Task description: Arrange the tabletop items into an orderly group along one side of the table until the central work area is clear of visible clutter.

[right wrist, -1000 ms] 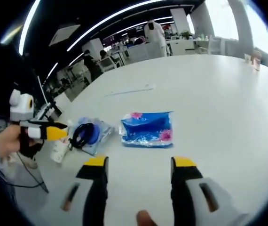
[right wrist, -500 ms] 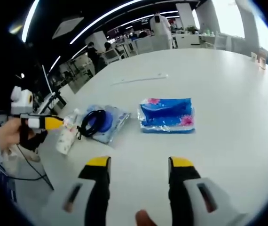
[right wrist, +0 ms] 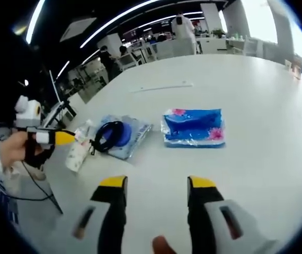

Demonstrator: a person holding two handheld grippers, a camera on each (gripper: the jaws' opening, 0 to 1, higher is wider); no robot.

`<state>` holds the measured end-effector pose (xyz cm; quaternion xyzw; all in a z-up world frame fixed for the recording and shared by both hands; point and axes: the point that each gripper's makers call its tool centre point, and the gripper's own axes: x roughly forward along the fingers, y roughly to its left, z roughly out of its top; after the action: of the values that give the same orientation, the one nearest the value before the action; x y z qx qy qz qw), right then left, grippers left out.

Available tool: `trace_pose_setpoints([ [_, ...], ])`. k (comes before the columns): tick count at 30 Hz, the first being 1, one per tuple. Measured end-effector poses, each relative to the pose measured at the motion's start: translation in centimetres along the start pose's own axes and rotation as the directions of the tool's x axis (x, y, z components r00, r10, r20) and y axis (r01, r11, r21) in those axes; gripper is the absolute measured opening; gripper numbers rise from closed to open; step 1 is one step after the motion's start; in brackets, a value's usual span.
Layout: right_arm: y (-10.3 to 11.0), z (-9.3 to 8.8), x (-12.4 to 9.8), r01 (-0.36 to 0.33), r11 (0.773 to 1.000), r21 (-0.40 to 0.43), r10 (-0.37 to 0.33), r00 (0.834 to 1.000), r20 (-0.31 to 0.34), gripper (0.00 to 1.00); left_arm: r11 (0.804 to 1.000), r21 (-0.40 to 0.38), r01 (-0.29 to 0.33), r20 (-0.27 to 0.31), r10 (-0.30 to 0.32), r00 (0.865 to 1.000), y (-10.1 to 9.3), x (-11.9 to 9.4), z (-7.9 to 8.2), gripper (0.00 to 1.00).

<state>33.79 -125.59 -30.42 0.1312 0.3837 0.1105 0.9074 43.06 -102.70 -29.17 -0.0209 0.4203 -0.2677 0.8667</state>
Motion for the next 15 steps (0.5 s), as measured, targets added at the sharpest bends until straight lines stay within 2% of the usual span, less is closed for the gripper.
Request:
trace_pose_setpoints([
  [6, 0.2, 0.1, -0.1, 0.006, 1.000, 0.004, -0.006, 1.000, 0.013, 0.41, 1.000, 0.000, 0.000, -0.017, 0.000, 1.000, 0.3, 0.4, -0.5, 0.56],
  [15, 0.9, 0.0, 0.1, 0.002, 1.000, -0.001, -0.002, 1.000, 0.005, 0.39, 0.999, -0.049, -0.001, -0.025, 0.000, 1.000, 1.0, 1.3, -1.1, 0.54],
])
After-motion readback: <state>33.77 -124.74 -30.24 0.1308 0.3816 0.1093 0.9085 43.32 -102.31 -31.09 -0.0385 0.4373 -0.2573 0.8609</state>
